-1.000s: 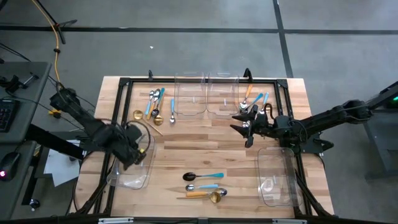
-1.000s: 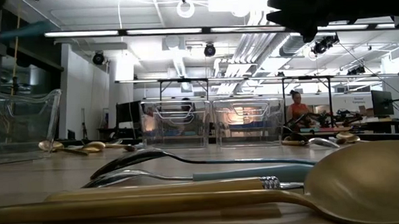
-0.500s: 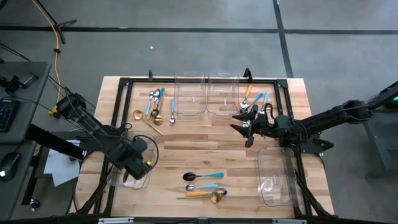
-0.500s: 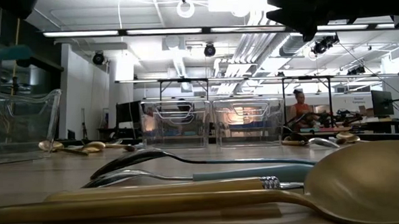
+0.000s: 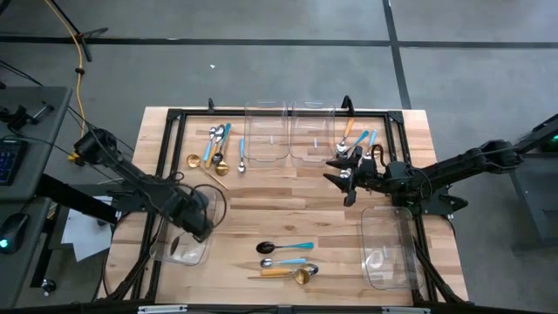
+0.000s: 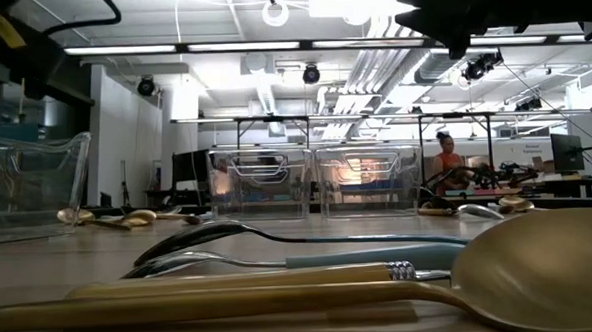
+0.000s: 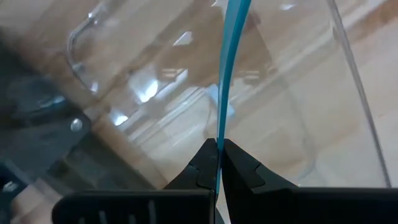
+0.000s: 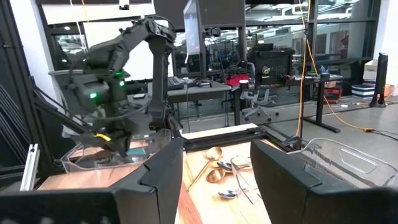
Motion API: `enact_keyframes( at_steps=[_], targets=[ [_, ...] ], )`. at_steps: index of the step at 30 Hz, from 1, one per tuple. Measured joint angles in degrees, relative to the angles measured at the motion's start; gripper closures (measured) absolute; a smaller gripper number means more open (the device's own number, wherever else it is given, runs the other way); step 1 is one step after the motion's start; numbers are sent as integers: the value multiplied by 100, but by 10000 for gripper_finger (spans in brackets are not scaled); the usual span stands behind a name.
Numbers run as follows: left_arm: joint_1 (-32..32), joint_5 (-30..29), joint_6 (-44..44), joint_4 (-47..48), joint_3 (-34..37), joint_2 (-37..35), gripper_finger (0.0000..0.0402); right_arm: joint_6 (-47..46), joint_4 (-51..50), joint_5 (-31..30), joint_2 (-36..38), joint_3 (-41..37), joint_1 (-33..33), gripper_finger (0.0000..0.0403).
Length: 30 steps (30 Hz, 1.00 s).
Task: Sort silverware by color (type)
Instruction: Put the black spoon into the bottom left transparent bin
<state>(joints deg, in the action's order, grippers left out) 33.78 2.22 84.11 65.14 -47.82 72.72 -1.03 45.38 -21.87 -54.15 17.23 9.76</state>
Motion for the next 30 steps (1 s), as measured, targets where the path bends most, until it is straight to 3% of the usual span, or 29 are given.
enact_keyframes(
  at_steps=[7,14,30],
  targets=[
    [-87,-34,331,-764,776,-718,401,105,-5,-2,0,0,0,229],
    [-87,257,429,-1111,1302,-733,401,89,-11,-2,0,0,0,229],
    [-87,117,322,-1255,1339,-737,391,87,-12,-2,0,0,0,229]
  ],
)
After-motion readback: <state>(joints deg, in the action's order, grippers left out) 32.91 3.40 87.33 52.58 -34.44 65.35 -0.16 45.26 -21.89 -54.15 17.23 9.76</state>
